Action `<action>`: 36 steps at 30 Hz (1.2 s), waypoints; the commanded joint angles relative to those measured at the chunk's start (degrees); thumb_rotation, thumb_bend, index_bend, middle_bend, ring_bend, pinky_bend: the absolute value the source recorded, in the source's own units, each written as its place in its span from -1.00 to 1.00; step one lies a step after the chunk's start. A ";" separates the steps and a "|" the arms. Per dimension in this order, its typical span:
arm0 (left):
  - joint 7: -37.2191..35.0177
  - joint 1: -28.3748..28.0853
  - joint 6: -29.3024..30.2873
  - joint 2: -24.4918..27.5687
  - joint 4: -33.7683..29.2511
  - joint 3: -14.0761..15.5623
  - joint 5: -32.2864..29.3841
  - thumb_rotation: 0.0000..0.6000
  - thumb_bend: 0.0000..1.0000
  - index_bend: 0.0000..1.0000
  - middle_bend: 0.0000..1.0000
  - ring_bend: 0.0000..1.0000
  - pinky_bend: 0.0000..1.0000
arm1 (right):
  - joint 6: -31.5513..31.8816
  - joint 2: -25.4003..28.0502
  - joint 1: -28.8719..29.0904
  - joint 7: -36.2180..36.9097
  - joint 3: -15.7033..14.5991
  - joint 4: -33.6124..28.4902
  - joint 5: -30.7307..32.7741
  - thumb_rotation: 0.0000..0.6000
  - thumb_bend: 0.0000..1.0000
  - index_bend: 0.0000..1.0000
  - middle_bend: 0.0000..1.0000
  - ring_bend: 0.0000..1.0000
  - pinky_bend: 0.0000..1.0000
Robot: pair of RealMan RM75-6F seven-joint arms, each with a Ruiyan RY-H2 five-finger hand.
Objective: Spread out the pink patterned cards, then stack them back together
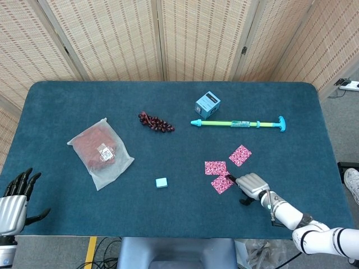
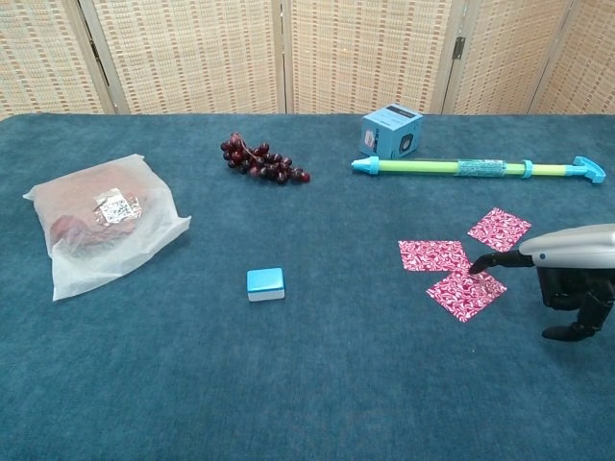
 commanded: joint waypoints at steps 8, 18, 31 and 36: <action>-0.12 0.20 0.12 0.06 0.07 0.03 -0.12 1.00 -0.63 -0.72 -0.91 -0.91 -0.70 | -0.87 0.29 0.15 -0.46 -0.71 -0.03 1.33 1.00 -0.23 -0.91 0.94 1.00 1.00; -0.40 -0.01 -0.06 -0.06 0.31 -0.07 0.03 1.00 -0.63 -0.72 -0.91 -0.91 -0.70 | -0.18 4.00 -1.35 0.49 -2.18 -4.70 -0.78 1.00 -0.23 -0.91 0.94 1.00 1.00; -0.65 0.01 0.37 0.01 0.02 -0.17 0.38 1.00 -0.63 -0.72 -0.91 -0.91 -0.70 | 9.13 2.97 -3.78 5.53 5.61 -5.00 -1.14 1.00 -0.52 -0.82 0.86 1.00 1.00; -0.88 0.19 0.70 0.48 -0.32 -0.17 0.47 1.00 -0.63 -0.72 -0.91 -0.91 -0.70 | 9.53 -2.31 -1.72 1.83 7.74 -1.01 5.29 1.00 -0.46 -0.68 0.86 1.00 1.00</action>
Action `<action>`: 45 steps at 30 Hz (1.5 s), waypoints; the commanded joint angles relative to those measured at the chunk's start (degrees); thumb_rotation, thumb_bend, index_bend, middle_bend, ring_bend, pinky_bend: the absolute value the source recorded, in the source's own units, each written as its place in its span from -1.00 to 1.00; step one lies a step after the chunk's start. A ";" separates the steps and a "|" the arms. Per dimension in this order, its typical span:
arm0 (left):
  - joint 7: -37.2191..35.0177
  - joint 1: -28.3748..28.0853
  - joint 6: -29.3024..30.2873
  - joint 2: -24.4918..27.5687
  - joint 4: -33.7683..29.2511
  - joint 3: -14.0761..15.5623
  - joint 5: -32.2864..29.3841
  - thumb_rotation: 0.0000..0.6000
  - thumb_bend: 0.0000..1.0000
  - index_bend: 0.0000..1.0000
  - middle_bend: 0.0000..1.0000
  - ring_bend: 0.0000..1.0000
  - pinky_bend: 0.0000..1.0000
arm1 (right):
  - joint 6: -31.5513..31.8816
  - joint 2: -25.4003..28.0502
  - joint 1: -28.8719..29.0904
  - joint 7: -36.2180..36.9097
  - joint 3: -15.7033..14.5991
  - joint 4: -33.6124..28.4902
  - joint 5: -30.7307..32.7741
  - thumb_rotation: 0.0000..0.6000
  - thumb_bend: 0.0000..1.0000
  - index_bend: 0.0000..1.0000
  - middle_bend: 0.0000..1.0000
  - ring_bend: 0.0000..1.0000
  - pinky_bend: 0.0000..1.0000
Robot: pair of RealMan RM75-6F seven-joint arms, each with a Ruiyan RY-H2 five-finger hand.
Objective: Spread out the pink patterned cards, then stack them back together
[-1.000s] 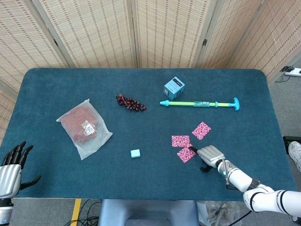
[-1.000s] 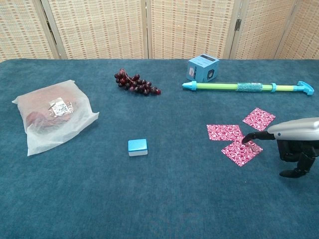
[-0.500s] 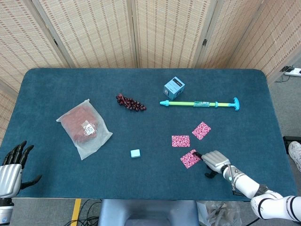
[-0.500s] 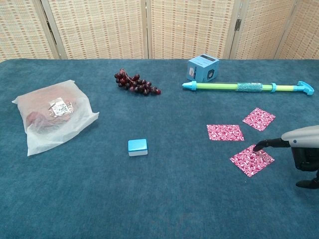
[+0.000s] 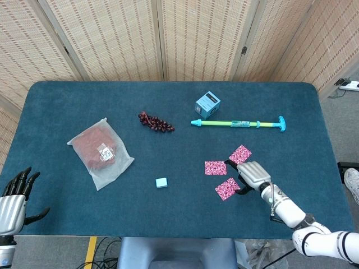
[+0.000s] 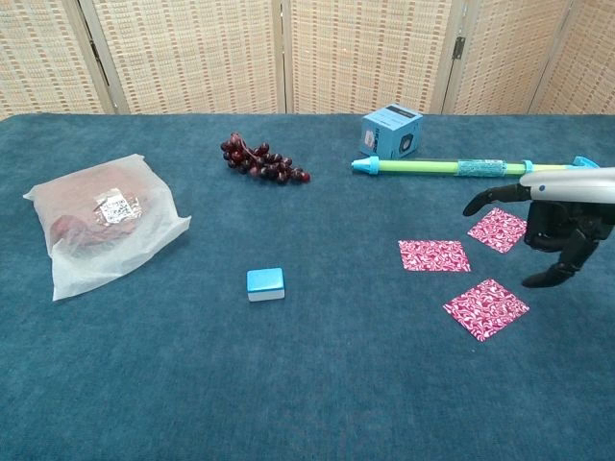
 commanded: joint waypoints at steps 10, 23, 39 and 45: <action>-0.55 0.72 0.72 0.94 -0.35 0.12 -0.22 1.00 -0.63 -0.72 -0.91 -0.91 -0.70 | 0.53 -11.73 6.22 -10.51 3.66 8.66 16.49 1.00 -0.45 -0.58 0.89 1.00 1.00; -1.14 1.15 0.90 1.09 -0.03 0.16 -0.48 1.00 -0.63 -0.72 -0.91 -0.91 -0.70 | -1.33 -16.69 11.54 -15.78 3.84 13.39 27.54 1.00 -0.43 -0.50 0.89 1.00 1.00; -1.70 1.33 0.67 0.73 0.79 0.19 -0.69 1.00 -0.63 -0.72 -0.91 -0.91 -0.70 | 0.89 -18.35 11.98 -17.26 3.03 14.83 28.77 1.00 -0.43 -0.49 0.89 1.00 1.00; -2.00 1.48 0.65 0.57 1.11 0.27 -0.73 1.00 -0.63 -0.72 -0.91 -0.91 -0.70 | 3.67 -19.45 11.31 -17.92 2.93 15.19 27.41 1.00 -0.44 -0.41 0.90 1.00 1.00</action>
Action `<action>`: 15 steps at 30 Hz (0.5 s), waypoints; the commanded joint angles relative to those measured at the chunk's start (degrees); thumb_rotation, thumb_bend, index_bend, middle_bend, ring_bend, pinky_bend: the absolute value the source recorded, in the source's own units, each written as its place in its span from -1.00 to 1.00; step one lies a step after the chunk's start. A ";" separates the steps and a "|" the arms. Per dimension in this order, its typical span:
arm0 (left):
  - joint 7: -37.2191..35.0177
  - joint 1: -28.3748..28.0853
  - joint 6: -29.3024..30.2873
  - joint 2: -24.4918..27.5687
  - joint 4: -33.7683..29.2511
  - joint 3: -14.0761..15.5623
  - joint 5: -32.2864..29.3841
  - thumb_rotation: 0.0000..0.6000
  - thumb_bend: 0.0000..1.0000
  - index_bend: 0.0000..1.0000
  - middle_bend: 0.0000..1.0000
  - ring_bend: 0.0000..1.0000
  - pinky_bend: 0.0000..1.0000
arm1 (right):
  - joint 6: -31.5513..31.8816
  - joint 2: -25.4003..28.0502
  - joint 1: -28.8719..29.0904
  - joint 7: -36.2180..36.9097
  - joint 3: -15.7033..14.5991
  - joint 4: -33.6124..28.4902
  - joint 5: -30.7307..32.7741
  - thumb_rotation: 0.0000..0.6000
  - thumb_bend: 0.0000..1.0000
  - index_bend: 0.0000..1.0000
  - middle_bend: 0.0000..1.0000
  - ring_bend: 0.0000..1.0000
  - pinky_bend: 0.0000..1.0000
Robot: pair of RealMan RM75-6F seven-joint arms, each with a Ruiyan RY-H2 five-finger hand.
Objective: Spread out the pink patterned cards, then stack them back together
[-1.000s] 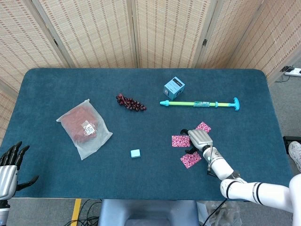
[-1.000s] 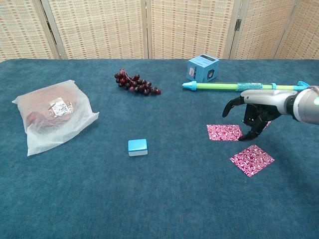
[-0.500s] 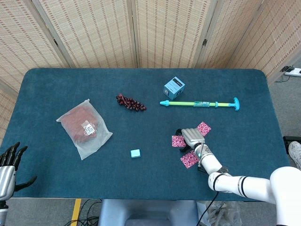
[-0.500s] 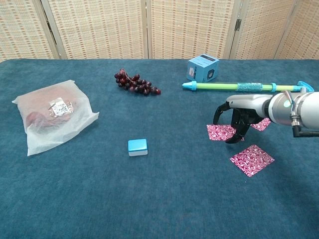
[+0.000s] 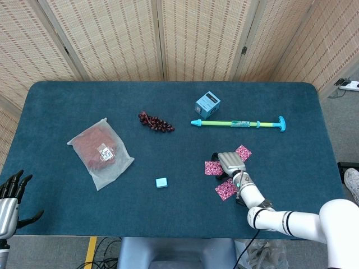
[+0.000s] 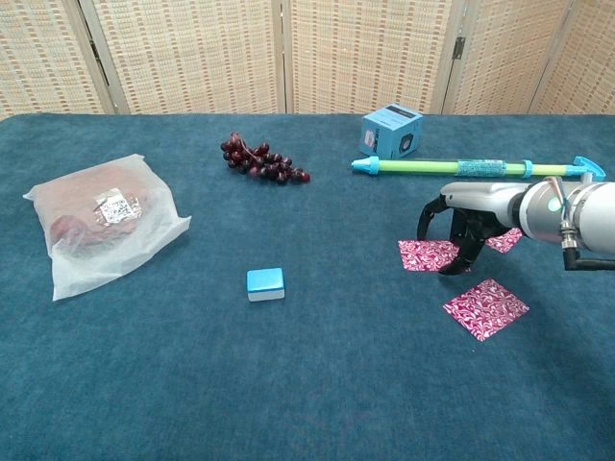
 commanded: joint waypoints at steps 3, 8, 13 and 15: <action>-0.27 0.10 0.03 -0.04 0.23 0.05 0.02 1.00 -0.63 -0.72 -0.91 -0.91 -0.70 | 2.76 -1.30 -1.13 -0.28 0.03 0.17 -2.15 1.00 -0.49 -0.40 0.91 1.00 1.00; -0.50 0.19 -0.08 -0.10 0.49 0.11 -0.06 1.00 -0.63 -0.72 -0.91 -0.91 -0.70 | 5.23 -2.61 -2.32 -0.06 0.43 0.76 -4.67 1.00 -0.51 -0.37 0.91 1.00 1.00; -0.81 0.31 -0.04 -0.19 0.75 0.12 -0.10 1.00 -0.63 -0.72 -0.91 -0.91 -0.70 | 6.13 -3.87 -3.12 -0.51 0.87 1.75 -5.69 1.00 -0.56 -0.36 0.91 1.00 1.00; -0.94 0.37 -0.03 -0.23 0.90 0.14 -0.13 1.00 -0.63 -0.72 -0.91 -0.91 -0.70 | 6.28 -4.35 -3.32 -0.85 1.10 2.28 -5.79 1.00 -0.56 -0.35 0.91 1.00 1.00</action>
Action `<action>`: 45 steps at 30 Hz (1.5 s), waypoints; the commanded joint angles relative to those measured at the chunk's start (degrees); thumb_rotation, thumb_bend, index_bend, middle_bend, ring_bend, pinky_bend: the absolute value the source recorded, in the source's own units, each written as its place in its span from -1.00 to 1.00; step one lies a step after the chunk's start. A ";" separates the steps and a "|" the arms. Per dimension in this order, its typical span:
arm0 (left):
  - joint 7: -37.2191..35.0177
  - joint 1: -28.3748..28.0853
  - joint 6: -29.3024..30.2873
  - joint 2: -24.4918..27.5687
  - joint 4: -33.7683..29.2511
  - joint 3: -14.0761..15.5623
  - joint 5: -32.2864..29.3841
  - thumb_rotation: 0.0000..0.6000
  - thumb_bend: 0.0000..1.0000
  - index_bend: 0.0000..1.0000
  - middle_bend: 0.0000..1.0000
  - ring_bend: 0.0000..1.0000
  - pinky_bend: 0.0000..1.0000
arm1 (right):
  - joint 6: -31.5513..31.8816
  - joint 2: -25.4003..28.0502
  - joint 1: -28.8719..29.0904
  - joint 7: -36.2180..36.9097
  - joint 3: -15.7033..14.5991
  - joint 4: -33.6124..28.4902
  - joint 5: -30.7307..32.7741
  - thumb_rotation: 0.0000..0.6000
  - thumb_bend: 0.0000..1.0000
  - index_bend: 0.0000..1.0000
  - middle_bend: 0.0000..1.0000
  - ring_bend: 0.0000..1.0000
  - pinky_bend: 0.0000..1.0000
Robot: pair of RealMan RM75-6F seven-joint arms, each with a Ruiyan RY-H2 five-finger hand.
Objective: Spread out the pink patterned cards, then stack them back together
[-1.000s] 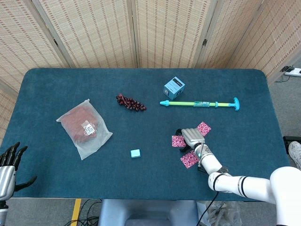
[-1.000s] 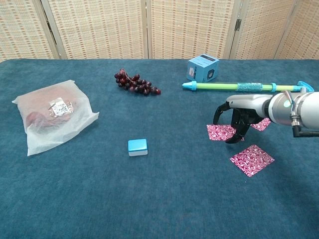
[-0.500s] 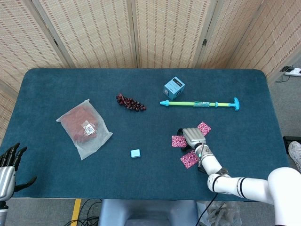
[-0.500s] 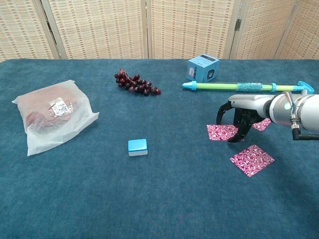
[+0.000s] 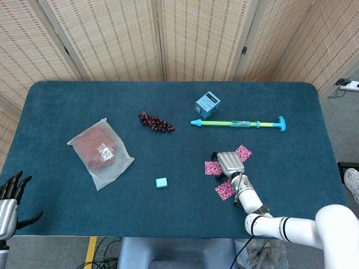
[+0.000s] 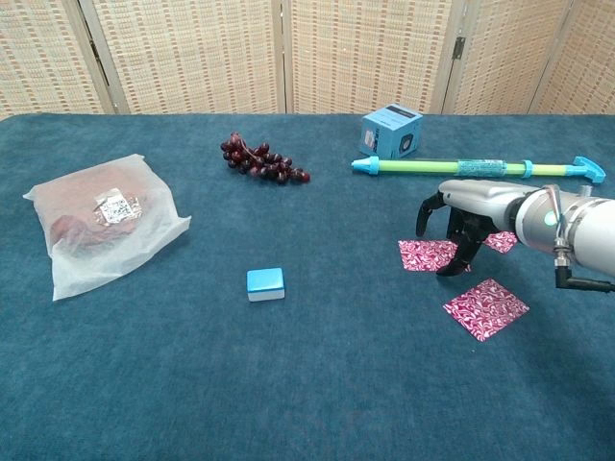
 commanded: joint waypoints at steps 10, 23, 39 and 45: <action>-0.67 0.24 -0.06 -0.18 0.69 0.03 -0.18 1.00 -0.63 -0.72 -0.91 -0.91 -0.70 | -0.07 -1.51 -0.86 -1.69 1.44 1.67 0.08 1.00 -0.55 -0.31 0.91 1.00 1.00; -0.89 0.41 -0.06 -0.23 0.99 0.01 -0.25 1.00 -0.63 -0.71 -0.91 -0.91 -0.70 | -1.76 -1.91 -1.22 -3.21 2.20 2.86 0.95 1.00 -0.43 -0.21 0.92 1.00 1.00; -0.79 0.61 -0.09 0.08 0.94 -0.08 -0.54 1.00 -0.63 -0.71 -0.91 -0.91 -0.70 | -7.68 6.03 -2.13 2.70 1.78 2.79 -11.44 1.00 -0.41 -0.17 0.93 1.00 1.00; -0.19 0.45 -0.47 0.10 0.55 -0.15 -0.74 1.00 -0.63 -0.71 -0.91 -0.91 -0.70 | -10.56 9.05 -2.60 7.34 0.80 6.07 -19.06 1.00 -0.48 -0.17 0.93 1.00 1.00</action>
